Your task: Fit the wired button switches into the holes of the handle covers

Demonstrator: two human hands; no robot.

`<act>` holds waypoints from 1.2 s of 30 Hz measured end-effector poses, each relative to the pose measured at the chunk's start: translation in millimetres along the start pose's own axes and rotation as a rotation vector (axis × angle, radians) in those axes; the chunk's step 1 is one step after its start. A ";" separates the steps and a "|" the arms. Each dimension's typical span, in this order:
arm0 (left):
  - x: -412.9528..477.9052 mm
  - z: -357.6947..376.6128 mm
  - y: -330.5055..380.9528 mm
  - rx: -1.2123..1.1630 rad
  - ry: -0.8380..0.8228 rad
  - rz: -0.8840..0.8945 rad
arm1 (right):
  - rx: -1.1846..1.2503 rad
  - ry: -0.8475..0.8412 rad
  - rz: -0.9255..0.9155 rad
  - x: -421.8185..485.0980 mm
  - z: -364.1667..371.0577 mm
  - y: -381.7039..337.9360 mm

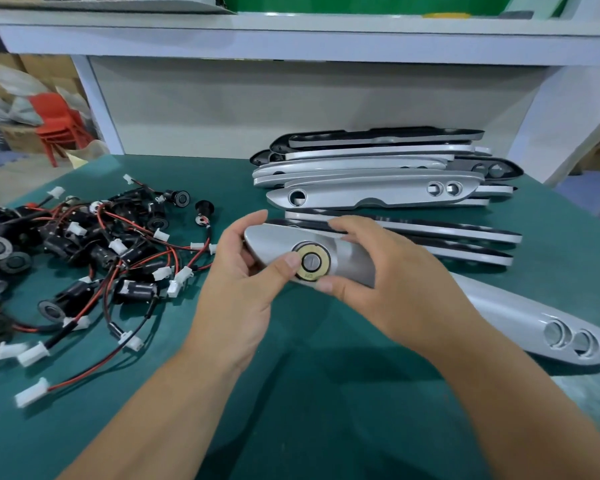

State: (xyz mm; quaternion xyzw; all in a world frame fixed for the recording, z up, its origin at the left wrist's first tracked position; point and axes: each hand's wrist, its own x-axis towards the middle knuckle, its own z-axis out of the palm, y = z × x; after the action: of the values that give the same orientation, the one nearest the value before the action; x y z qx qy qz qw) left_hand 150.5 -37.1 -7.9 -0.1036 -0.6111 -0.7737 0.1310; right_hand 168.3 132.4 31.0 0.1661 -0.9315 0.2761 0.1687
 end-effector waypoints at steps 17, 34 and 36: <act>-4.2 -2.6 0.2 0.473 0.016 -0.087 | -0.182 -0.122 0.110 2.1 8.8 10.5; -11.9 1.6 7.7 0.670 0.008 -0.167 | -0.291 -0.128 0.072 -1.2 14.6 13.2; -12.8 3.1 6.7 0.634 0.017 -0.177 | -0.280 -0.117 0.084 -0.8 15.3 13.0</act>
State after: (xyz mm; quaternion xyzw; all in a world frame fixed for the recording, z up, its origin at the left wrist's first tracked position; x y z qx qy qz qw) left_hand 164.9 -34.6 -5.2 0.0026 -0.8269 -0.5544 0.0940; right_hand 160.4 134.1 12.6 0.1177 -0.9753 0.1401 0.1240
